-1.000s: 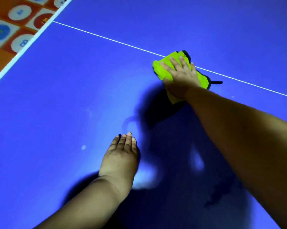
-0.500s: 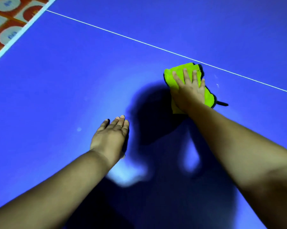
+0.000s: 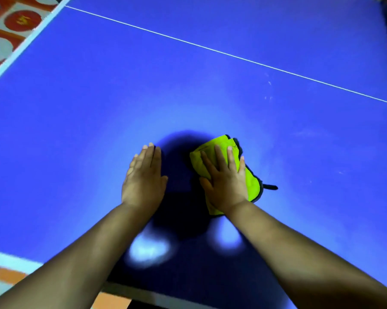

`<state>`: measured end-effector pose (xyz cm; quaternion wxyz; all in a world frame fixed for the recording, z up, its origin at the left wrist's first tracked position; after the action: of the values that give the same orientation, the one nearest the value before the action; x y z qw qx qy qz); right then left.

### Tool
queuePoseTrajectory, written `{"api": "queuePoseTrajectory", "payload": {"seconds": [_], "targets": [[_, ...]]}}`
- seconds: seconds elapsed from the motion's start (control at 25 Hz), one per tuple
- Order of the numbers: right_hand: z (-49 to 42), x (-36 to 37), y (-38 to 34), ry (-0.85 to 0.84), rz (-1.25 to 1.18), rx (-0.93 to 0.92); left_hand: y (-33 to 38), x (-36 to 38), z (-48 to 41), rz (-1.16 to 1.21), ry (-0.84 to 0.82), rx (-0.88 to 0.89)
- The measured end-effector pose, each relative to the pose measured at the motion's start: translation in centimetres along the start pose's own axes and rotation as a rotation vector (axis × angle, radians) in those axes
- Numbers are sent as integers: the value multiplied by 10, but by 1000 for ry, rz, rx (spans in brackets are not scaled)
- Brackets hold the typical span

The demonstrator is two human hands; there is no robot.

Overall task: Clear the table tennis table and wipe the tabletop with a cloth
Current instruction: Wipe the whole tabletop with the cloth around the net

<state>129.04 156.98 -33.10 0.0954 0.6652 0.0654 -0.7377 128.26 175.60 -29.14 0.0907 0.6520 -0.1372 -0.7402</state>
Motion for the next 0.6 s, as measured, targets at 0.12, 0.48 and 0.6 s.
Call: {"api": "queuePoseTrajectory", "payload": {"seconds": [0.12,0.48,0.6], "targets": [[50,1,-37,15,-2,-19,-18,-1,47,-1,6,7],[173,4,-130,-34,-92,-153,-18,0,136,-36,11,48],[207,4,-133,-67,-90,-233,-3,1,140,-72,-37,67]]}}
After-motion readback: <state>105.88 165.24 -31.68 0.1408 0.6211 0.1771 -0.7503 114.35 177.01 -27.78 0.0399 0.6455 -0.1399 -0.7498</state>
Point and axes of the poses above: each hand's wrist, its own z-axis away from the middle knuckle, its own x-axis out of the palm, y = z × x, the point moved 8 cm from there along -z, towards the middle knuckle, and after that the axes turned 1 degree about -x, right-handed, at the moved point
